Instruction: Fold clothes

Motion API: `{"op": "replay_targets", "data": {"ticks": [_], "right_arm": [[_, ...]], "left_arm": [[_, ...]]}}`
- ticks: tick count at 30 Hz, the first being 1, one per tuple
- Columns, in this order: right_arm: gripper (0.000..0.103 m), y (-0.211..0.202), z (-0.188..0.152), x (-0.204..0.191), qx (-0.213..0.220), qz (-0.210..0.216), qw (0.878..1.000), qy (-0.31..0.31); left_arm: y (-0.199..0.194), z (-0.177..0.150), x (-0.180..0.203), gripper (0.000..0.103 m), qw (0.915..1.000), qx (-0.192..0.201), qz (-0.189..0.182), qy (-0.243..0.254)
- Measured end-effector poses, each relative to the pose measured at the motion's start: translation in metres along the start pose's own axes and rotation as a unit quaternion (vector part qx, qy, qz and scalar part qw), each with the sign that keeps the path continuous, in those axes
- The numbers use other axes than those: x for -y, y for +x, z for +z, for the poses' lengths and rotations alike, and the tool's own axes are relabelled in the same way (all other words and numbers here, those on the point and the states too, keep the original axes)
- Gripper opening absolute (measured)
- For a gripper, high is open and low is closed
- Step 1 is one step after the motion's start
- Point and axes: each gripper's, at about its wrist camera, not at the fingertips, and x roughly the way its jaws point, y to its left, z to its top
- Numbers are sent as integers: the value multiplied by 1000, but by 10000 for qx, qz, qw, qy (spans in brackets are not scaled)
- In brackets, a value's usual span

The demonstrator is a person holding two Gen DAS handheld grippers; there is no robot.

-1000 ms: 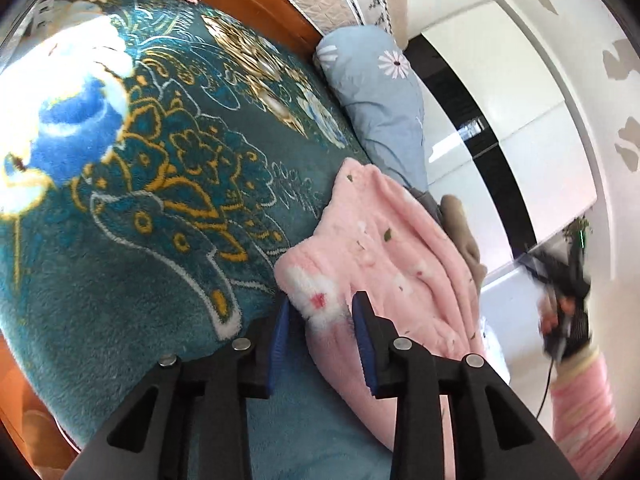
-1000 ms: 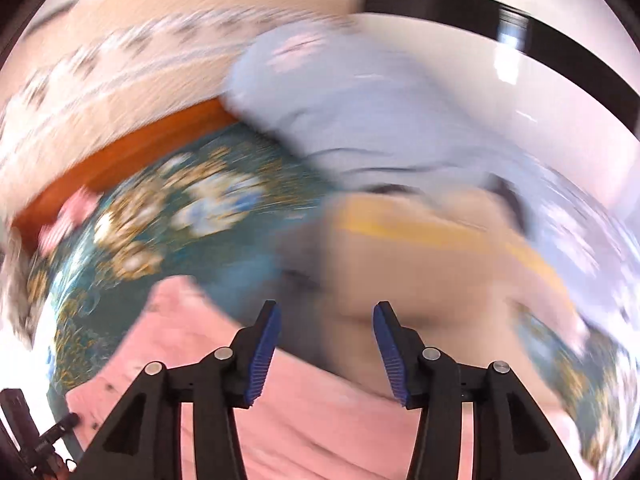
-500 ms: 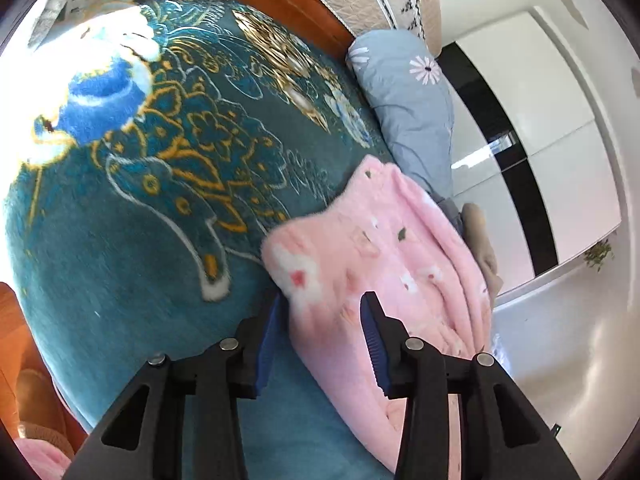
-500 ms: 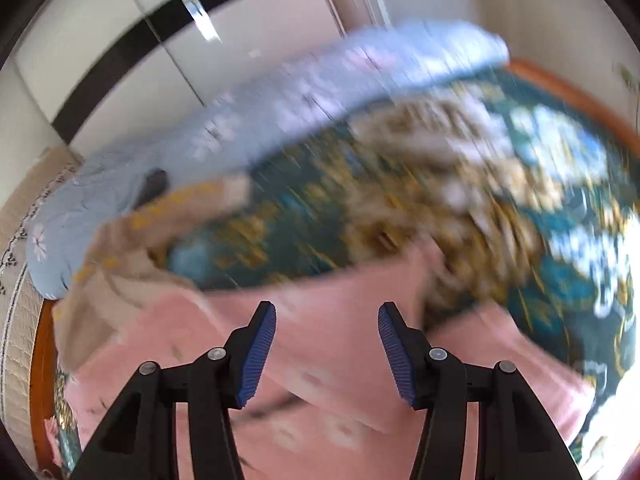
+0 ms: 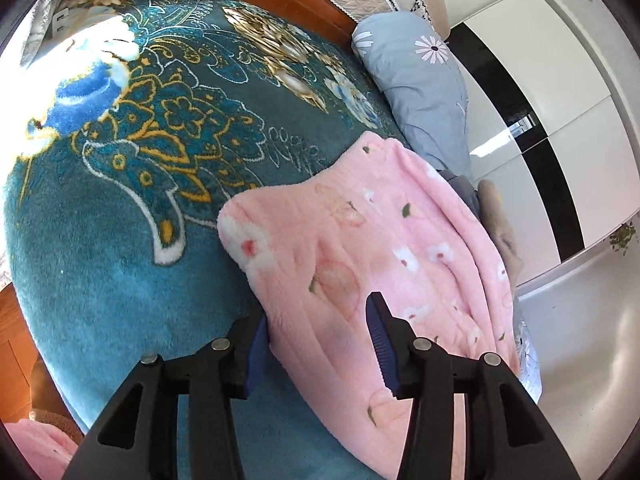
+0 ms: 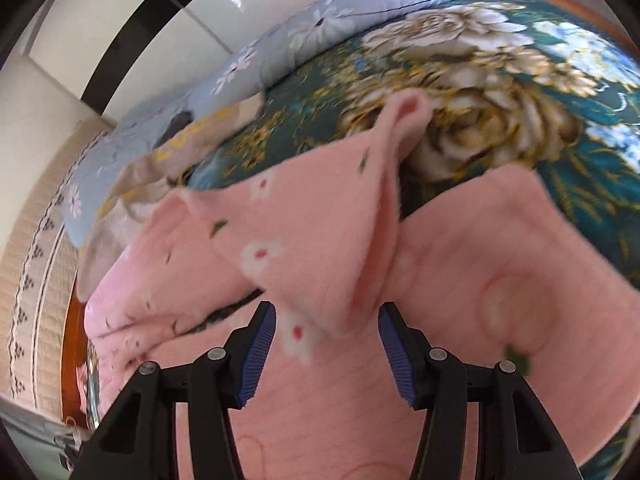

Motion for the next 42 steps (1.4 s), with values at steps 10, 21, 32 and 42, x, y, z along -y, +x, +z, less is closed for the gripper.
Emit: {"op": "replay_targets", "data": {"ticks": [10,21,32,42], "right_arm": [[4,-29,83,-21,805,636,9943,286],[80,-7,175,-10,1649,818,9784,937],[55,37,126,77,653,-128,9811,1815],[6,4,135,31,1629,353,9775,1294]], "left_arm": [[4,0,10,48,9998,4,188,-35],[1,-4,8,48,9996,21,117,-237],[9,-7,9,48,9996,-85,127,-251],[3,-9,9,48,9994,-79,111,-308]]}}
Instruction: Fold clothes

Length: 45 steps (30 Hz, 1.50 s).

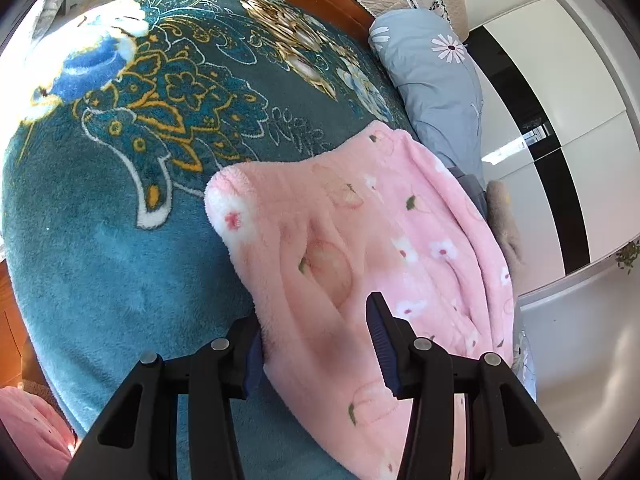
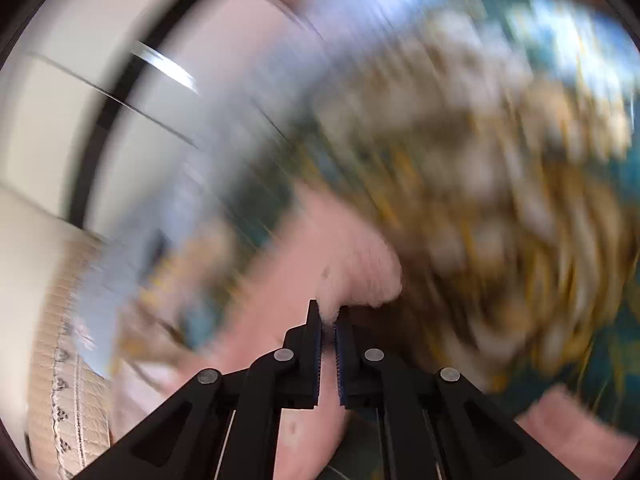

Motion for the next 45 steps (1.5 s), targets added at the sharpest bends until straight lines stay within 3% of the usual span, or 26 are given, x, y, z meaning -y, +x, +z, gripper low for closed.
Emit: {"op": "replay_targets", "data": {"ticks": [1,2,3,5,7,8,10,14,19,26,30,34,41,43,45], "right_arm": [[6,-16,5,-4,388,28,9992,-118],[6,-25,10,-4,628,-223,9975,-214],[6,-24,12,0,630,-530,9963,-253],[6,-3,10,16,174,-986,9949,-148],[6,18,1,32,-337,-1152,9928,-63],[10,22,-6,35,-358,-1226,9917,-138],[11,24,-12,36,-346,-1121,9929,-204],[39,7,-16,38,-181,-973,9951,79],[44,-50,-25,37,34,-285,9994,199],[49,-126,-52,74,93,-540,9967,591],[49,-162,-70,104,178,-947,9915,874],[49,-183,-90,132,90,-1080,9863,1243],[49,-163,-122,143,-595,-436,9837,1642],[42,-157,-126,137,-660,-395,9839,1610],[16,-146,-131,129,-798,-354,9834,1591]], "left_arm": [[-1,0,-1,48,10000,17,-15,-6],[-2,1,-3,48,10000,33,-45,-32],[-2,1,-4,48,10000,37,-57,-56],[1,0,-6,48,9999,-5,-65,-92],[3,-1,-7,48,9999,-32,-60,-81],[3,-2,-6,48,9999,-35,-67,-68],[0,-1,-7,48,9999,-43,-100,-65],[-3,1,-14,48,9996,-12,-209,-166],[-5,2,-20,48,9990,-21,-362,-251],[1,8,-24,48,9978,-128,-563,-325],[2,11,-26,48,9969,-181,-668,-373],[2,12,-29,48,9961,-201,-753,-424],[1,10,-28,48,9959,-240,-773,-397],[2,11,-28,47,9956,-243,-788,-437],[3,13,-29,43,9950,-251,-815,-520]]}}
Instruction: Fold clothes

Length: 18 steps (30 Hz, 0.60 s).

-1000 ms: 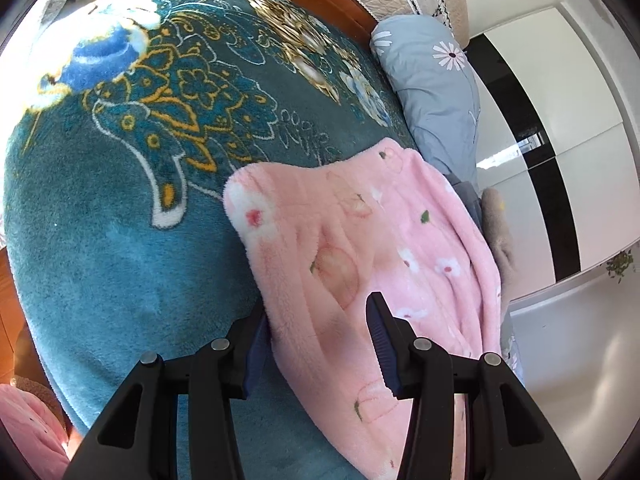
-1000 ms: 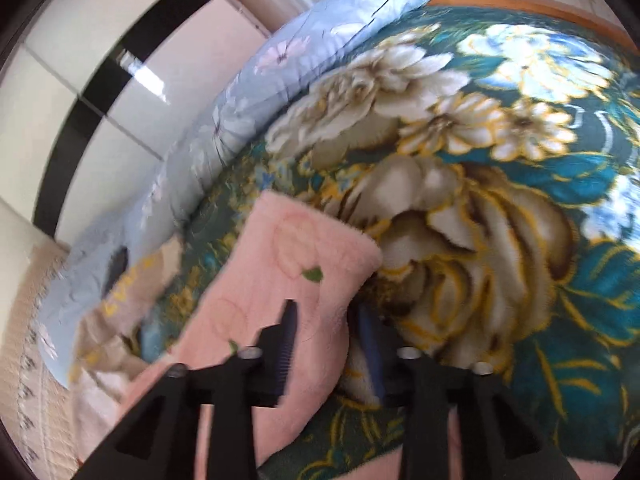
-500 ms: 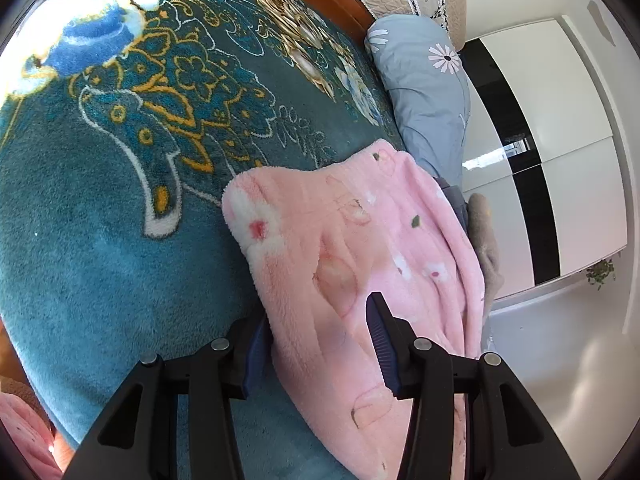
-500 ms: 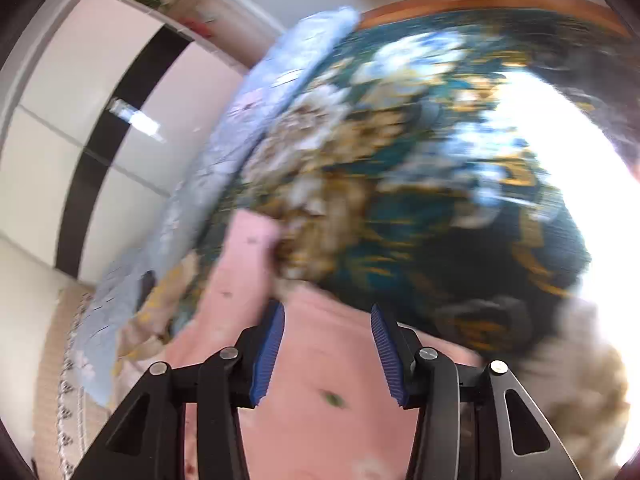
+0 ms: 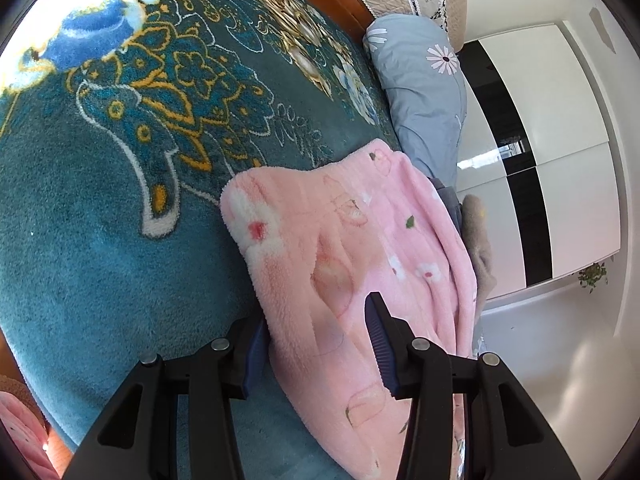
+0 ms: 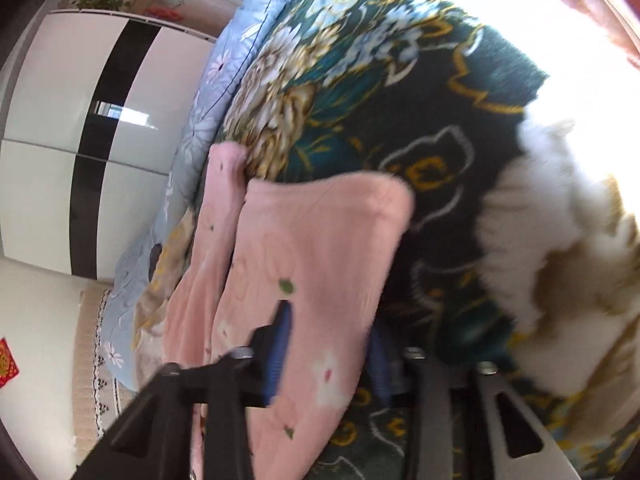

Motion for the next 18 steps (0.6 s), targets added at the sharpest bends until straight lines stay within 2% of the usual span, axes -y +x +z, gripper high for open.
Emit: {"op": "replay_targets", "data": {"ticks": [1,3,5,7,10,13,18], "right_arm": [[11,6,-3,-3,-71,8,10000,-13],[6,12,-7,-14,-111,-25,9999,-64],[5,11,-6,-29,-3,-8,9999,-156],[5,-6,-1,-47,245,174,9992,-279],[4,-52,3,-72,823,470,9927,-742],[4,-77,-2,-66,1071,424,9891,-915],[4,-70,1,-30,874,326,9950,-362]], "left_arm": [[1,2,-2,37,10000,-13,-9,-91],[4,8,-4,7,9995,-69,75,-306],[-2,18,2,7,9993,-7,144,-345],[-25,25,29,7,9995,266,-163,60],[-65,25,68,7,9936,606,-615,733],[-73,14,54,7,9951,555,-512,634],[-76,-1,31,7,9983,335,-283,373]]}}
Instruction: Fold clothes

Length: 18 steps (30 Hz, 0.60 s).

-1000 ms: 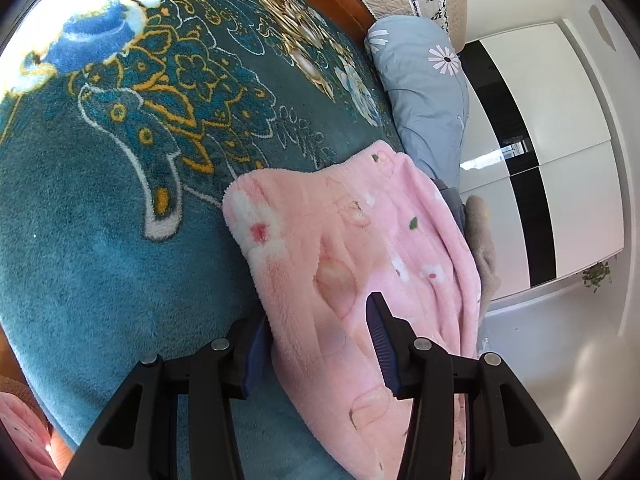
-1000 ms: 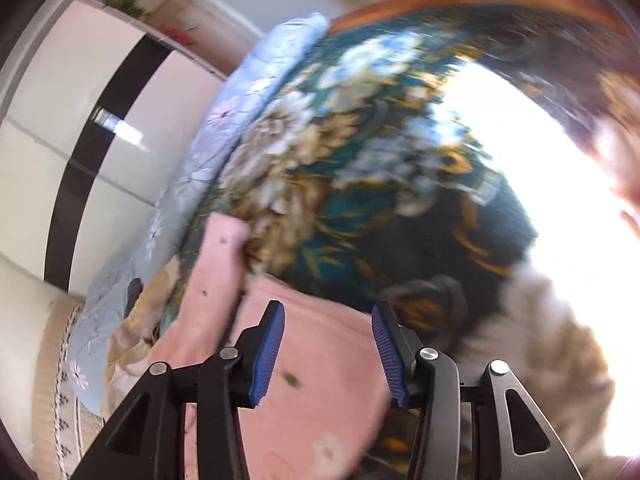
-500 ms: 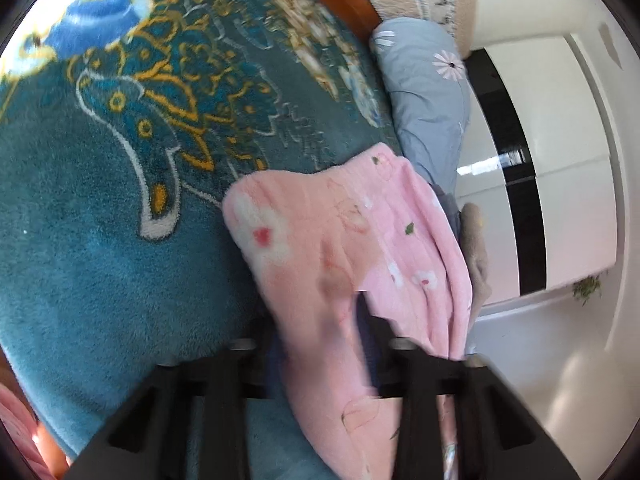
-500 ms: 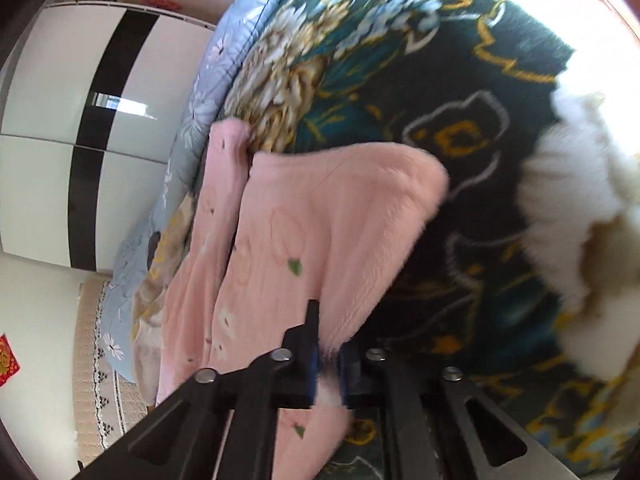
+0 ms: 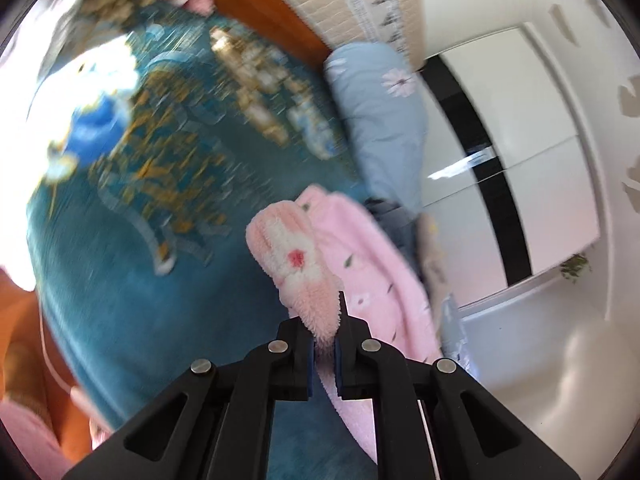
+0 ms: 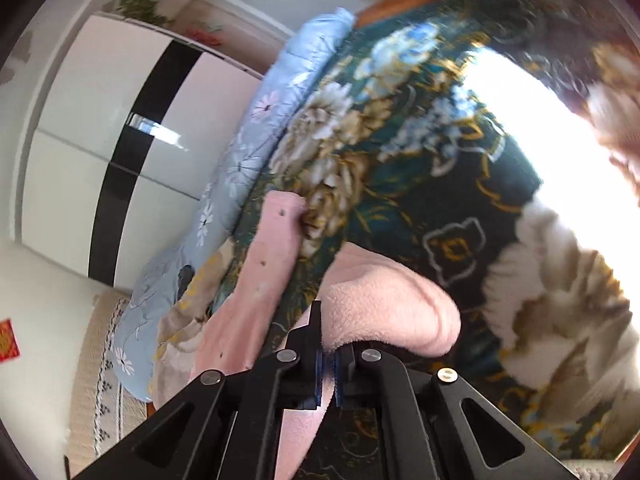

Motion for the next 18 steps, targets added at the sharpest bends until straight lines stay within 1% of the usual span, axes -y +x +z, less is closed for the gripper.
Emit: {"op": "replay_targets", "data": {"ticks": [4,6,10,14,16,18], "right_arm": [[4,0,6,-9,11,7,9998,-210],[4,1,8,-14,25,18,9996,-278],[4,8,5,-12,-13,-133,9995,-302],[4,10,3,-6,-56,-170,9996,-234],[4,10,3,-7,-43,-177,9995,-238],[4,8,3,-11,-9,-159,9995,-268]], "left_arm": [[-2,-2,1,9,9999,-94,-16,44],[0,-3,-3,9,9999,-143,82,-10],[8,-7,-14,9,9991,-268,269,-175],[11,-8,-24,9,9985,-366,212,-359],[9,-8,-24,9,9986,-340,220,-353],[2,-8,-16,9,9991,-266,227,-222]]}}
